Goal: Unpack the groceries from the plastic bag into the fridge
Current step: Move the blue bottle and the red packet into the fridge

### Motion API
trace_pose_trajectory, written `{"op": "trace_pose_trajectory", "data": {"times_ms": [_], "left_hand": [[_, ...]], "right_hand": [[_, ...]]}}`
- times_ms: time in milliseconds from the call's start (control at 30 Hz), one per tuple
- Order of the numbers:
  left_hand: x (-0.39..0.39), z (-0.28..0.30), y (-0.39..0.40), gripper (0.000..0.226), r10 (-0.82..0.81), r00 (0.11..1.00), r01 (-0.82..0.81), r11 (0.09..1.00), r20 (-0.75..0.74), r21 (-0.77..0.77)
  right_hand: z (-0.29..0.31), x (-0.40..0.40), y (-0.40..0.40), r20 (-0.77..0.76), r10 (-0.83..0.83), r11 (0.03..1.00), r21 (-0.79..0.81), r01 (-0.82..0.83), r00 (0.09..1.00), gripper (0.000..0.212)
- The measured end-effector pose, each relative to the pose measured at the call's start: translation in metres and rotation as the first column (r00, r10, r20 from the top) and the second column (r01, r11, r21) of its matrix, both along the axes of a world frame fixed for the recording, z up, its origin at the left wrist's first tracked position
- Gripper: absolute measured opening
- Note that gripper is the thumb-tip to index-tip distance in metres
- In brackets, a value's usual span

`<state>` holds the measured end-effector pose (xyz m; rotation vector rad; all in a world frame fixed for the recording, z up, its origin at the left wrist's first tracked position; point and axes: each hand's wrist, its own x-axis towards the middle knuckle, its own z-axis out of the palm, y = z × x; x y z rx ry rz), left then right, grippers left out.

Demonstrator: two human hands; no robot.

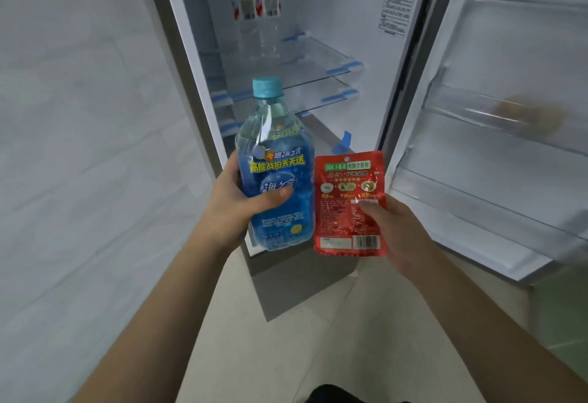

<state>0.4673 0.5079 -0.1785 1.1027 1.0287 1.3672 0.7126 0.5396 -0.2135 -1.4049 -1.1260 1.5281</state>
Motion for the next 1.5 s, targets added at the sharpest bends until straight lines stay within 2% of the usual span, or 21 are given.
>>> {"op": "trace_pose_trajectory", "data": {"times_ms": [167, 367, 500, 667, 767, 933, 1000, 1133, 1500], "left_hand": [[0.0, 0.004, 0.037, 0.082, 0.051, 0.997, -0.052, 0.999, 0.052, 0.007], [0.015, 0.007, 0.086, 0.092, 0.201, 0.976, -0.201, 0.98, 0.085, -0.006], [0.032, 0.01, 0.118, 0.077, 0.292, 0.952, -0.293, 0.956, 0.091, -0.002], [0.042, 0.015, 0.145, 0.079, 0.384, 0.922, -0.383, 0.923, 0.052, -0.021], [0.045, 0.013, 0.153, 0.078, 0.432, 0.899, -0.43, 0.902, 0.079, -0.036], [0.04, 0.011, 0.161, 0.076, 0.477, 0.872, -0.473, 0.879, 0.108, -0.063], [0.034, 0.01, 0.164, 0.076, 0.497, 0.863, -0.494, 0.868, 0.093, -0.059], [0.018, 0.007, 0.172, 0.077, 0.49, 0.866, -0.487, 0.872, 0.097, -0.055], [-0.035, -0.014, 0.196, 0.078, 0.39, 0.92, -0.386, 0.919, 0.033, -0.074]], "right_hand": [[-0.003, 0.0, 0.049, 0.008, 0.013, 1.0, 0.024, -0.013, 1.0, 0.024], [-0.01, 0.012, 0.116, -0.023, 0.097, 0.995, 0.035, -0.096, 0.995, 0.023], [-0.021, 0.024, 0.164, -0.06, 0.146, 0.989, -0.015, -0.148, 0.987, 0.024], [-0.036, 0.027, 0.215, -0.021, 0.239, 0.971, -0.016, -0.239, 0.971, 0.02], [-0.044, 0.017, 0.235, -0.035, 0.267, 0.963, -0.028, -0.268, 0.963, 0.013], [-0.063, -0.012, 0.259, -0.002, 0.339, 0.938, -0.076, -0.338, 0.941, 0.023], [-0.068, -0.025, 0.267, 0.029, 0.371, 0.925, -0.093, -0.367, 0.928, 0.019], [-0.074, -0.052, 0.282, 0.102, 0.406, 0.913, -0.088, -0.398, 0.908, 0.016], [-0.121, -0.107, 0.328, 0.191, 0.363, 0.928, -0.163, -0.335, 0.912, 0.022]]}}
